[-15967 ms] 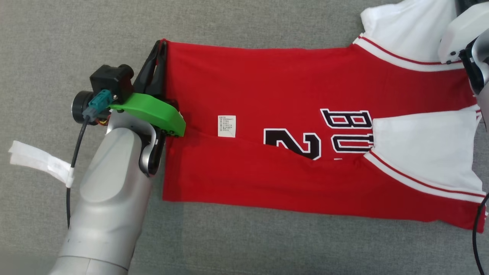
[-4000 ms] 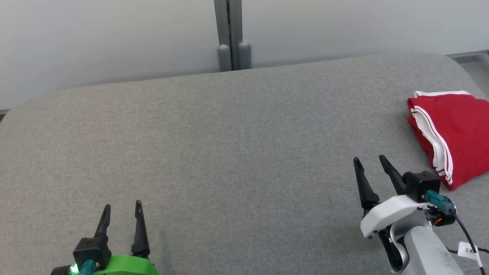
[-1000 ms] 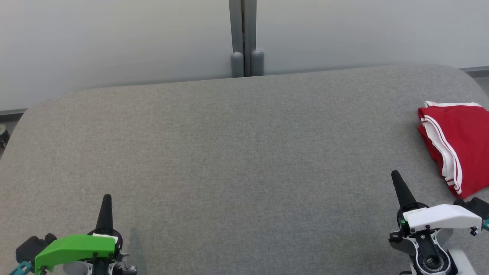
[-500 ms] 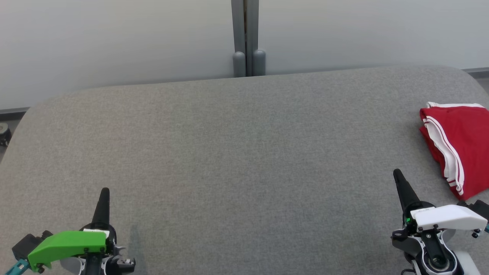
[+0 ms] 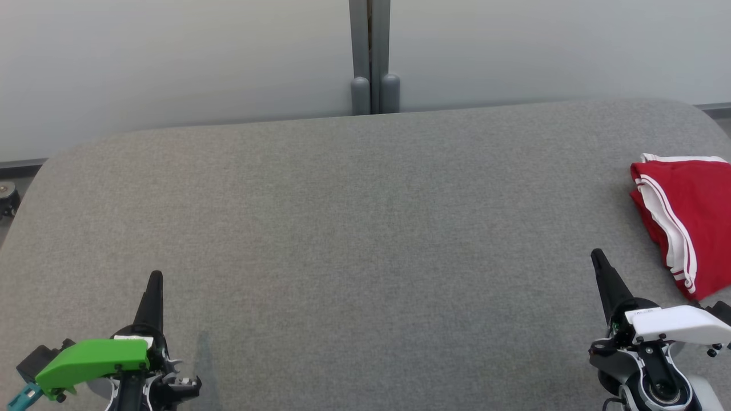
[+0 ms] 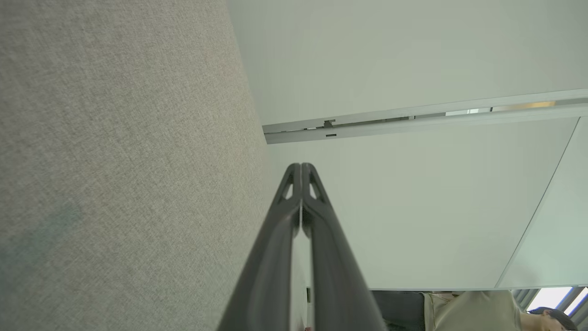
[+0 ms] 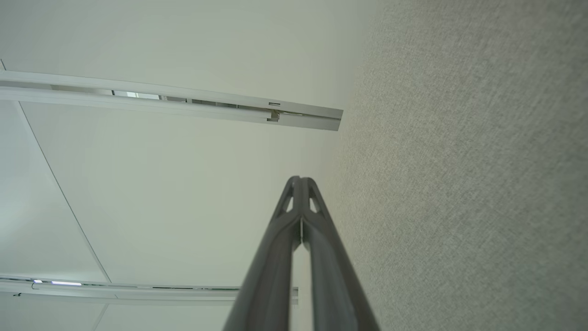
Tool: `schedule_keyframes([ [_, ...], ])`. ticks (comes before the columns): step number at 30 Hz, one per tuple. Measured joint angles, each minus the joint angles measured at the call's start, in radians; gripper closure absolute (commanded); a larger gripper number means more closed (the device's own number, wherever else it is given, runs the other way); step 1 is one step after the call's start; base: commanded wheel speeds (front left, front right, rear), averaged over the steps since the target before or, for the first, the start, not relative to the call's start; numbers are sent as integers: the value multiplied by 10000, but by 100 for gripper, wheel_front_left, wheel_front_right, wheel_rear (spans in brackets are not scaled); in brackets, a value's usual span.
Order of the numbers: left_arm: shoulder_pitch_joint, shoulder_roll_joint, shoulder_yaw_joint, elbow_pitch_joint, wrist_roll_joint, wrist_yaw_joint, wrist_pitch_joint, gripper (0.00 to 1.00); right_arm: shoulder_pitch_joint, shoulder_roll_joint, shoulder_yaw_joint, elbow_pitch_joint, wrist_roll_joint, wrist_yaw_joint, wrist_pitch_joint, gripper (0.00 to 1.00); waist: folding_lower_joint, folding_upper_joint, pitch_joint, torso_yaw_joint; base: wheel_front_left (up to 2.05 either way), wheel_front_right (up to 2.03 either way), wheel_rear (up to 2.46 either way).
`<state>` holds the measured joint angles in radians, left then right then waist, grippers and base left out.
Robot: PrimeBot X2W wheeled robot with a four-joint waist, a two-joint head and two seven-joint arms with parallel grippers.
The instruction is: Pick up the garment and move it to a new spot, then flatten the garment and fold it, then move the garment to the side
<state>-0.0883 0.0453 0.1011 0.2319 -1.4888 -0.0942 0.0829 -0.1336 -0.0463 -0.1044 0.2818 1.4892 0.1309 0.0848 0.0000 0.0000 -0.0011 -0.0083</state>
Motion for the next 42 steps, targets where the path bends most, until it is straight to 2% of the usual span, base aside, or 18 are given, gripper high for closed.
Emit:
schedule_keyframes([
  [18,-181,10,140,-111,-1212,-71,313,100,46,-10,-117,-261,1200,0,307,100,0,0,2,81,0,0,0],
  [42,-181,12,144,-111,-1212,-73,314,100,51,-12,-119,-268,1208,-2,307,100,0,0,2,81,0,0,0],
])
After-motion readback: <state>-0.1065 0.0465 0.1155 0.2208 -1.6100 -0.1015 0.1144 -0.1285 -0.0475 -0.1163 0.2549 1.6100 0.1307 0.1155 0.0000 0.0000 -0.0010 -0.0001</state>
